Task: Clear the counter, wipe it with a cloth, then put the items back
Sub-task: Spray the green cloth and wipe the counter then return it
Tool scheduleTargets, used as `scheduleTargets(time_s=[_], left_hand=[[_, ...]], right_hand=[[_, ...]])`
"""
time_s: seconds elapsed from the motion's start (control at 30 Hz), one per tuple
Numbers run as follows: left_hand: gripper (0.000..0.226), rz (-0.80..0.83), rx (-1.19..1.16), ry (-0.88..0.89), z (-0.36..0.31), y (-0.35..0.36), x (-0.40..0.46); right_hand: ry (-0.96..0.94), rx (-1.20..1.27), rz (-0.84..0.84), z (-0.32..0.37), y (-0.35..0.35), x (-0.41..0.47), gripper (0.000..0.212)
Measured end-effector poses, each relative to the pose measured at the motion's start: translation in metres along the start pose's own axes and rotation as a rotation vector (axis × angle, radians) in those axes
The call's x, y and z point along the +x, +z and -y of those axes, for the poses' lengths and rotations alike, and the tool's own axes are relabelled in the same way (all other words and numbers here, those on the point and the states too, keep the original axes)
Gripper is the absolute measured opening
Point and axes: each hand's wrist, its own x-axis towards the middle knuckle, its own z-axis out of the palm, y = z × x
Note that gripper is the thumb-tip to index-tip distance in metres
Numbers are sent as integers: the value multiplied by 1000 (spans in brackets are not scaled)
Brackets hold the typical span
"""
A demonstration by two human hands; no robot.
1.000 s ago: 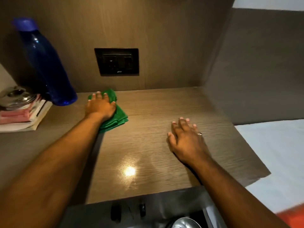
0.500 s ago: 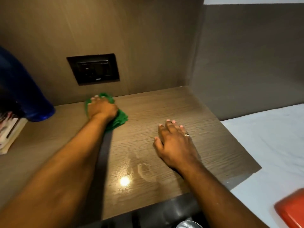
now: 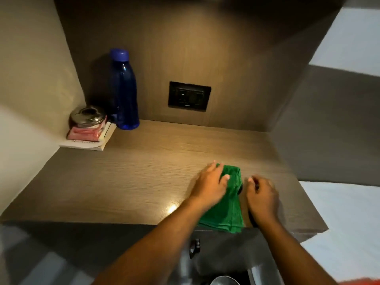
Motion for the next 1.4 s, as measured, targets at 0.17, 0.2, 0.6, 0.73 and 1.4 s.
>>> scheduleTargets(time_s=[0.17, 0.2, 0.6, 0.73, 1.4], left_hand=[[25, -68, 126, -329, 16, -26, -19], [29, -46, 117, -352, 16, -25, -23], [10, 85, -773, -427, -22, -16, -30], [33, 178, -937, -418, -57, -2, -25], [49, 939, -493, -264, -268, 411, -37]], right_hand=[[162, -219, 224, 35, 5, -23, 56], [188, -243, 249, 40, 7, -24, 58], [359, 157, 318, 42, -9, -21, 24], [545, 689, 296, 21, -49, -23, 20], [857, 946, -333, -418, -240, -26, 56]])
